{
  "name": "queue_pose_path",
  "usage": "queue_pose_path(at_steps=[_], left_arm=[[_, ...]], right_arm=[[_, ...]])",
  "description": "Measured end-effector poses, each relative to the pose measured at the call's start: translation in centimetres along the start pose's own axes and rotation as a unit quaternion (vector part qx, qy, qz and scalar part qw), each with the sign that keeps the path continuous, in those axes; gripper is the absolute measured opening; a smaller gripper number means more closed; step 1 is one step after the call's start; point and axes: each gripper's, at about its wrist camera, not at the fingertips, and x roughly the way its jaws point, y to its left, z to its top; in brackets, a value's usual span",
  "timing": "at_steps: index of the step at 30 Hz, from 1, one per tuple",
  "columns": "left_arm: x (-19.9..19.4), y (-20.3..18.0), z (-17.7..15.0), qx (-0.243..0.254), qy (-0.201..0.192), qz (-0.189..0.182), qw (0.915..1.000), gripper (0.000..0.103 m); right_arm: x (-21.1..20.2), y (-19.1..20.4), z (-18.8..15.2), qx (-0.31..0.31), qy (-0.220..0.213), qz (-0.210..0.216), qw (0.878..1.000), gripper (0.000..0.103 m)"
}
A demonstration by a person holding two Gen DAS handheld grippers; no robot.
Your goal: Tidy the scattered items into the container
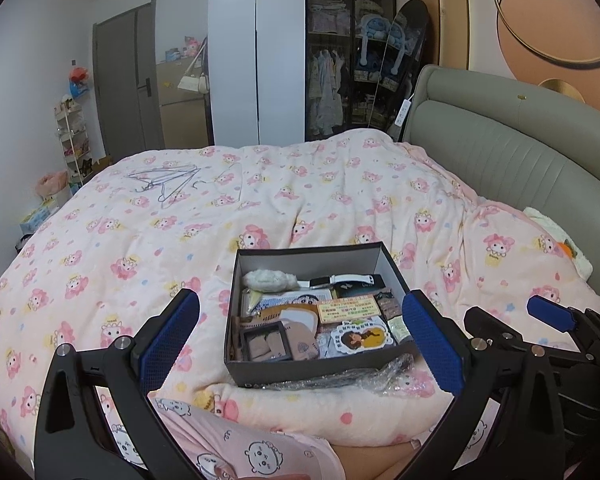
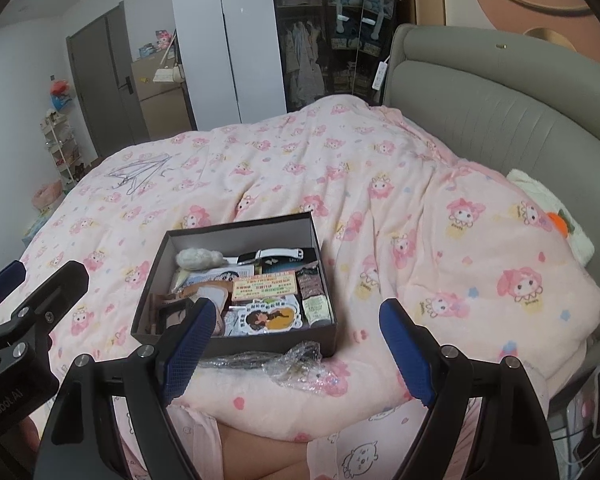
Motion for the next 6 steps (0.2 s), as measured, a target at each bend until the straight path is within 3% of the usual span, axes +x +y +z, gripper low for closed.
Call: queue_pose_path(at_steps=[6], left_arm=[[0.05,-0.29,-1.05,0.003,0.008,0.004,1.0000,0.102]], right_arm=[[0.26,-0.12,-0.80,-0.006,0.003,-0.011,1.000,0.083]])
